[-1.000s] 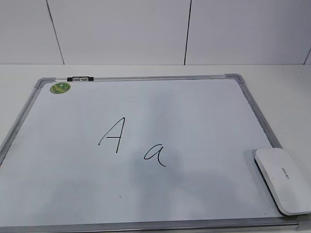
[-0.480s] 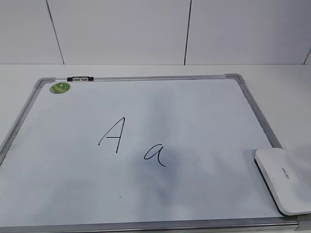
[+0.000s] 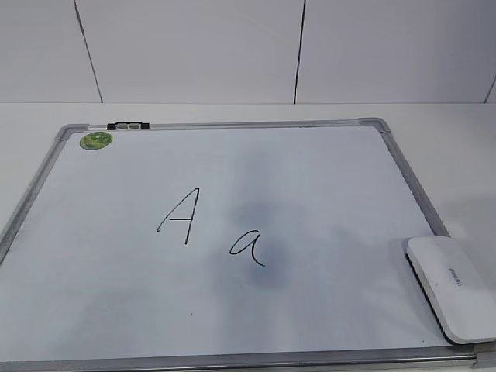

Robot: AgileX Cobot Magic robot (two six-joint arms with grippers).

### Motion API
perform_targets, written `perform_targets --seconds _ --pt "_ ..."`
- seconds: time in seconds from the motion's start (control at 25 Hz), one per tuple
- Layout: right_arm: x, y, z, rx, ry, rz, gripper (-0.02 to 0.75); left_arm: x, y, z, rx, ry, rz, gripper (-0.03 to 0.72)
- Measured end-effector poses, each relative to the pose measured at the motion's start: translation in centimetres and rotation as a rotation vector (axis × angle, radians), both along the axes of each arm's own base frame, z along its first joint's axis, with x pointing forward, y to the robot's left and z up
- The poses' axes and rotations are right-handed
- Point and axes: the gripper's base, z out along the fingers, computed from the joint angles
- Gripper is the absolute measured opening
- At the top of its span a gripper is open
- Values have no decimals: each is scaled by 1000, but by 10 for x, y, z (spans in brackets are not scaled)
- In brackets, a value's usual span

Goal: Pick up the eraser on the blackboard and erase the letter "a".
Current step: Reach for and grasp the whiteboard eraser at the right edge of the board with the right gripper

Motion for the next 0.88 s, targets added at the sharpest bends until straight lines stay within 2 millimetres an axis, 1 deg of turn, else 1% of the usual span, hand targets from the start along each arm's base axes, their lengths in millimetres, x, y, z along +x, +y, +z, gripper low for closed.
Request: perform_targets --seconds 0.2,0.36,0.48,0.76,0.88 --pt "19 0 -9 4 110 3 569 0 0 0 0 0 0 182" --pt "29 0 -16 9 177 1 569 0 0 0 0 0 0 182" --pt "32 1 -18 34 209 -14 569 0 0 0 0 0 0 182" --pt "31 0 -17 49 199 -27 570 0 0 0 0 0 0 182" --pt "35 1 -14 50 216 -23 570 0 0 0 0 0 0 182"
